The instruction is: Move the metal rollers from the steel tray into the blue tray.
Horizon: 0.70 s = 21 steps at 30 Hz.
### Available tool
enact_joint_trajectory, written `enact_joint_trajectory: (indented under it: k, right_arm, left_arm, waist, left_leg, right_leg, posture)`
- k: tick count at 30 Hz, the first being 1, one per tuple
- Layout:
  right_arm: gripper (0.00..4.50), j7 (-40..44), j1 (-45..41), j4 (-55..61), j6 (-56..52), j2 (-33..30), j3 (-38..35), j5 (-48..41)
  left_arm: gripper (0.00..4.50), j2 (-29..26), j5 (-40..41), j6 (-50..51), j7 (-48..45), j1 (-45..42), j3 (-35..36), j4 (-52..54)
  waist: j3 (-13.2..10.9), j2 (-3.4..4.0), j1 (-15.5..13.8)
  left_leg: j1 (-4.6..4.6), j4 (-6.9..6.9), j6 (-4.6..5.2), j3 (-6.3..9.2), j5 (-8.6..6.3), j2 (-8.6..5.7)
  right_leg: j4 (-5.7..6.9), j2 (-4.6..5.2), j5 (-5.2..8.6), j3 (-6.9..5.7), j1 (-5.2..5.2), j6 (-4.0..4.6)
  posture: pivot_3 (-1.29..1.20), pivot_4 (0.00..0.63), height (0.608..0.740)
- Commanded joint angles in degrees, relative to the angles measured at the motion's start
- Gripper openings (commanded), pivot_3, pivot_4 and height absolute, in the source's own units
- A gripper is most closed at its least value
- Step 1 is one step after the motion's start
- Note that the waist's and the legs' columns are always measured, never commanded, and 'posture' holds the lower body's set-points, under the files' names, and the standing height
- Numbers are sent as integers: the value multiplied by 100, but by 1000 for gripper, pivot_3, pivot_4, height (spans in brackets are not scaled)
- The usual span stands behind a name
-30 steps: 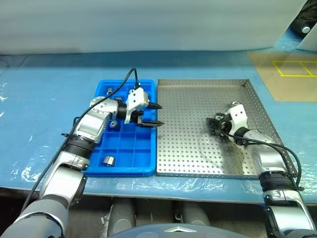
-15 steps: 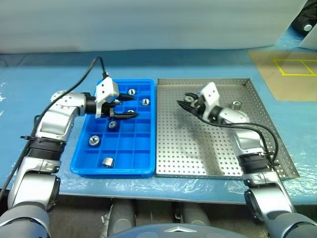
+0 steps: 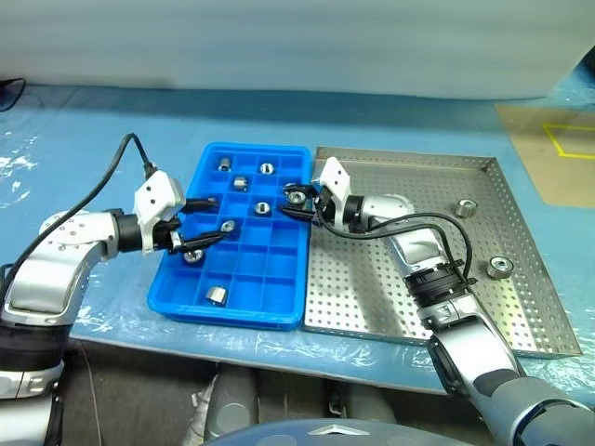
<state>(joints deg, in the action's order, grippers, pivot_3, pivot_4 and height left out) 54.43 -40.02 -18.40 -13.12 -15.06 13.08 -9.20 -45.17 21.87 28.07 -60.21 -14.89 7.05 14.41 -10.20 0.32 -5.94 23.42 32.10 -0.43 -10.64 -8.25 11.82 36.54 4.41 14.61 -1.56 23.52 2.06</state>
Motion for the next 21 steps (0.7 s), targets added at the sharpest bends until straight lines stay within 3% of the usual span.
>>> enact_joint_trajectory:
  k: [1, 6, 7, 12, 21]
  right_arm:
    - [1813, 350, -50, 107, -25, 6, 103, -106]
    - [1813, 604, 83, 115, 29, -115, 187, -18]
    - [2537, 654, 125, 156, 29, -149, 197, -18]
    - [4140, 585, 173, 253, -199, -173, 196, -6]
    - [4140, 99, 243, 620, -291, -447, -338, -102]
  left_arm:
    - [3372, -89, 161, 78, 165, 72, 211, 360]
    - [3372, -80, 202, 118, 269, 90, 141, 432]
    - [3372, -76, 209, 119, 276, 78, 120, 430]
    - [3372, -50, 211, 94, 281, -38, 11, 359]
    - [3372, 312, 119, -171, 82, -746, -601, -168]
  waist:
    - [0, 0, -15]
    - [0, 0, -22]
    - [0, 0, -27]
    - [1, -1, -16]
    - [1, -1, -9]
  left_leg:
    - [0, 0, -1, 1, 1, 0]
    - [-1, 0, -4, 4, 3, 0]
    - [0, 0, -5, 5, 3, 0]
    - [-2, 0, -8, 5, 5, 0]
    - [-10, 4, -22, 6, 14, -3]
  right_leg:
    - [1, 0, 0, 0, 0, 0]
    - [4, -1, 0, 0, 0, 0]
    - [4, -1, 0, -1, 0, 0]
    - [7, -2, 0, 0, 1, -1]
    - [11, -1, 0, 3, -10, -1]
  posture:
    - [202, 150, 740]
    - [199, 150, 740]
    - [194, 150, 740]
    - [175, 150, 740]
    - [52, 150, 740]
